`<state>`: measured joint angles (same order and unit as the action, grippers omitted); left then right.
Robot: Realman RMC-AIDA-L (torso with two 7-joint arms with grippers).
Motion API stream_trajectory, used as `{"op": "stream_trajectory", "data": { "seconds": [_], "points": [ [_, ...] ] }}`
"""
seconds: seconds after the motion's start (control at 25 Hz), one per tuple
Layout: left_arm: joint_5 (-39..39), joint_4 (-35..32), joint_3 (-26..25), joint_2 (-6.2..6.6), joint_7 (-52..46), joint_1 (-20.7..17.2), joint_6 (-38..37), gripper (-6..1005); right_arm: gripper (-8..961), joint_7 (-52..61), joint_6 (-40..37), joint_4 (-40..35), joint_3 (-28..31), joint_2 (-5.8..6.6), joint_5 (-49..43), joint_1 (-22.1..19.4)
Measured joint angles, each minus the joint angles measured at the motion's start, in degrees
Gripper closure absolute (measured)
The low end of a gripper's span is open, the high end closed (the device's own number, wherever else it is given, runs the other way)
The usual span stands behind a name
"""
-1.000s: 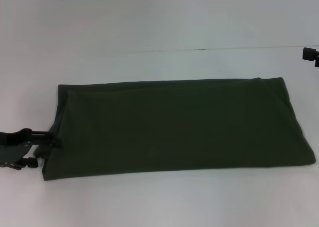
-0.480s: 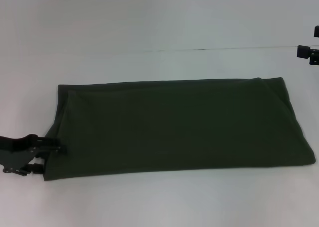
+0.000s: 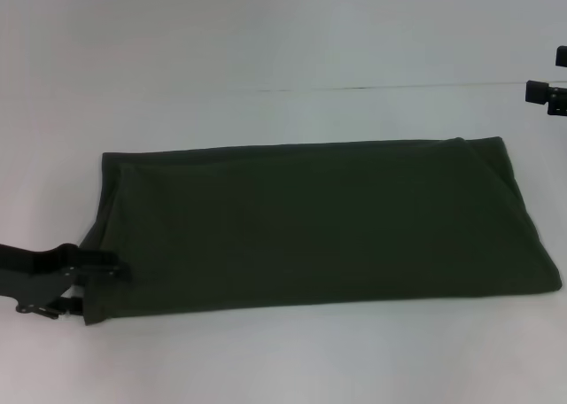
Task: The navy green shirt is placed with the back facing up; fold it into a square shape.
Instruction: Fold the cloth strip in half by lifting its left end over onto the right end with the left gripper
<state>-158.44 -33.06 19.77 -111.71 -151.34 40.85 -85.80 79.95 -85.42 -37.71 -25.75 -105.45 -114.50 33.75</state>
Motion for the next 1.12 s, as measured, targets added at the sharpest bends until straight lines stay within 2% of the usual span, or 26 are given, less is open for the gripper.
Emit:
{"op": "stream_trajectory", "data": {
  "seconds": [0.24, 0.44, 0.6, 0.8, 0.96, 1.12],
  "points": [
    [0.21, 0.49, -0.01, 0.02, -0.03, 0.38, -0.09, 58, 53, -0.02, 0.06, 0.00, 0.00, 0.04, 0.06, 0.17],
    [0.54, -1.85, -1.27, 0.42, -0.12, 0.16, -1.14, 59, 54, 0.48, 0.21, 0.00, 0.00, 0.07, 0.07, 0.51],
    [2.00, -5.66, -4.57, 0.99, 1.50, -0.95, -5.10, 61, 53, 1.94, 0.20, 0.00, 0.01, 0.04, 0.16, 0.99],
    [8.73, -7.42, -8.58, 1.57, 7.80, -3.86, -11.00, 62, 59, 5.40, 0.60, 0.00, 0.03, -0.34, 0.27, 1.88],
    [9.73, -6.99, -8.84, 0.68, 11.88, -6.51, -13.00, 62, 59, 8.81, 1.09, 0.38, -0.09, -0.61, 0.27, 2.80],
    [11.22, -6.72, -8.88, -0.63, 13.09, -9.00, -13.87, 63, 59, 8.94, 0.68, 0.04, -1.12, -2.22, 0.16, 3.02]
  ]
}}
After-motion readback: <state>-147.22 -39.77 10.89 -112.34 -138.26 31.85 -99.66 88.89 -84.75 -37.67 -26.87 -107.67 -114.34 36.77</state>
